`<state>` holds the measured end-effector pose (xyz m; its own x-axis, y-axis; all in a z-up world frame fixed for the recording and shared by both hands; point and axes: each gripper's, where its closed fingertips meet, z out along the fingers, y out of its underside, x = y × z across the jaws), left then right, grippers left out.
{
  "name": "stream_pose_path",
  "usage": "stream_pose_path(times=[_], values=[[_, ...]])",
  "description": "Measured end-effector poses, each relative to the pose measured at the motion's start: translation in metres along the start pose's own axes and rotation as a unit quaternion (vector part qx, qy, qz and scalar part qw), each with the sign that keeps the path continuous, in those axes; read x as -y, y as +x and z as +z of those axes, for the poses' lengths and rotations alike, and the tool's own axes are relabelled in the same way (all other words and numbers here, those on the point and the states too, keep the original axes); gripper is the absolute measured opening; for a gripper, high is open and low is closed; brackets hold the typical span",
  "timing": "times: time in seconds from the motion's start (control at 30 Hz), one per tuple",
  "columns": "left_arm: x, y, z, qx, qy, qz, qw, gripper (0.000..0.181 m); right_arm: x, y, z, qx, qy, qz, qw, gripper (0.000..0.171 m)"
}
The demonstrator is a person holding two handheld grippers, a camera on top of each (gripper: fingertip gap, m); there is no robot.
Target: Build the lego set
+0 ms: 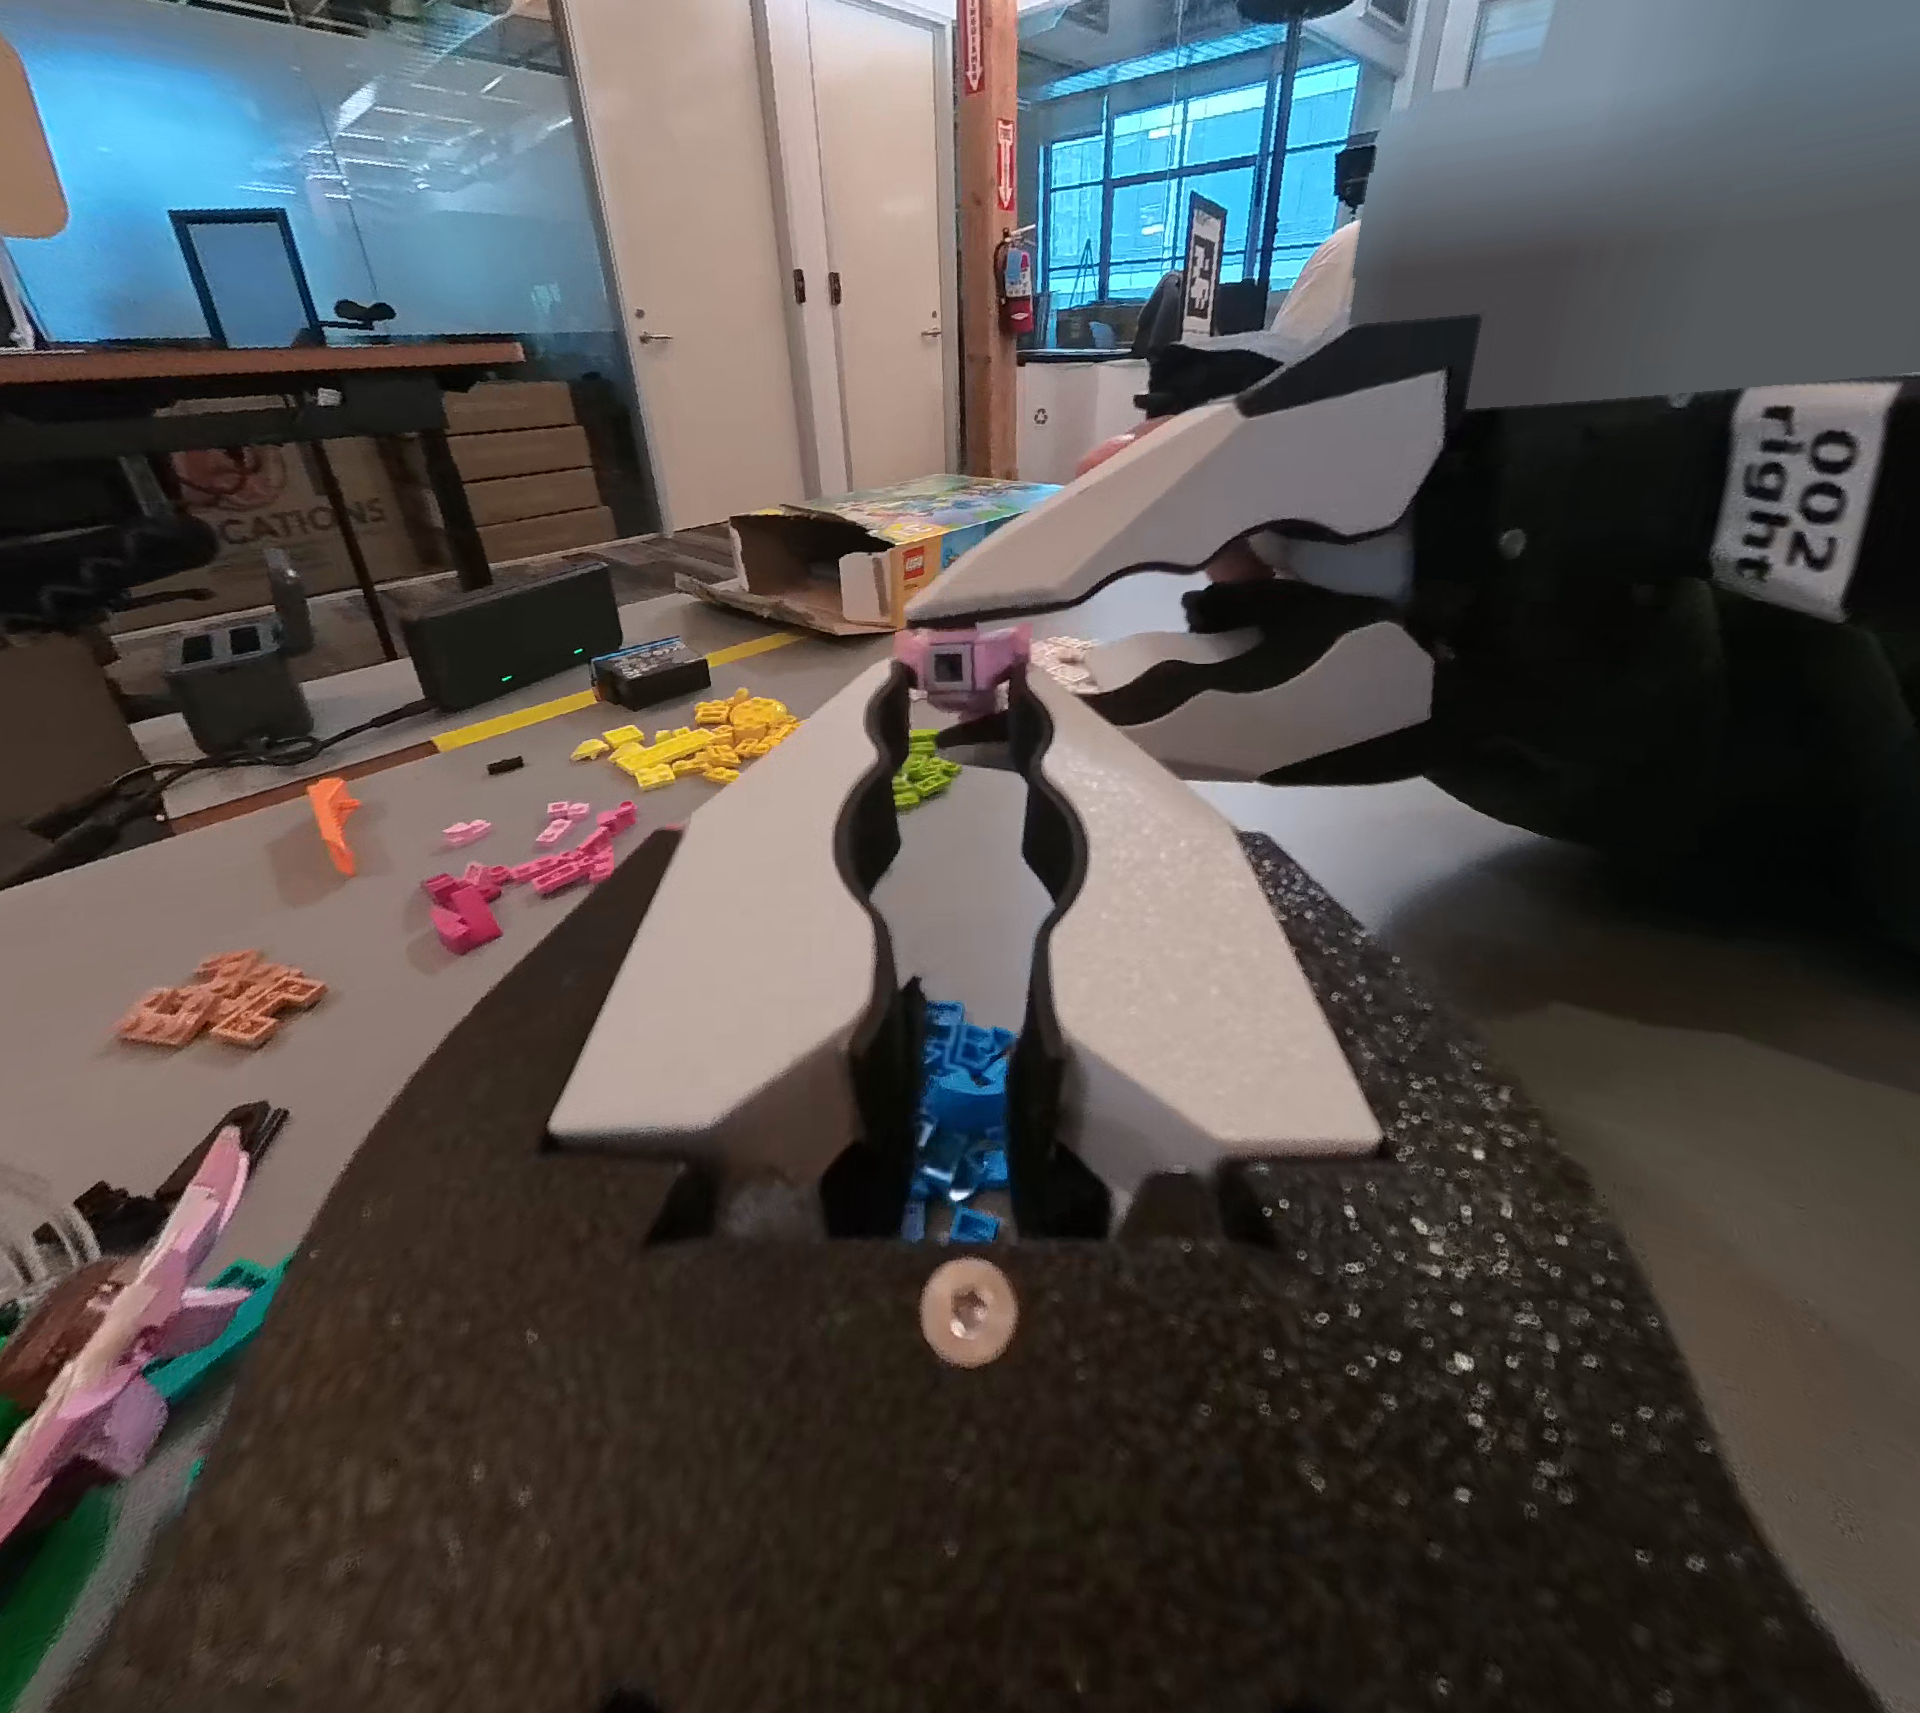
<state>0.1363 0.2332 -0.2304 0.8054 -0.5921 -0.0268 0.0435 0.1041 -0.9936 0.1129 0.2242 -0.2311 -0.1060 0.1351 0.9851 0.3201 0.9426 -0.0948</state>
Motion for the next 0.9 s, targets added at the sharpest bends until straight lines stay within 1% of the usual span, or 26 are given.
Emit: stream_pose_path(times=[0.2,0.63,0.77,0.9], values=[[0.000,-0.003,-0.001,0.008,-0.001,-0.002,1.000,0.016,0.000,0.000,0.002,-0.007,-0.017,0.000,1.000,0.019],[-0.006,-0.001,0.002,-0.004,-0.013,-0.023,1.000,0.016,-0.003,-0.007,0.002,0.023,-0.018,-0.010,1.000,0.018],[-0.008,-0.001,0.003,-0.012,-0.013,-0.032,0.999,0.017,-0.002,-0.010,0.001,0.052,-0.004,0.039,0.998,0.023],[-0.004,0.001,0.002,-0.023,-0.002,-0.034,0.999,0.016,0.000,-0.012,-0.001,0.076,0.013,0.076,0.994,0.038]])
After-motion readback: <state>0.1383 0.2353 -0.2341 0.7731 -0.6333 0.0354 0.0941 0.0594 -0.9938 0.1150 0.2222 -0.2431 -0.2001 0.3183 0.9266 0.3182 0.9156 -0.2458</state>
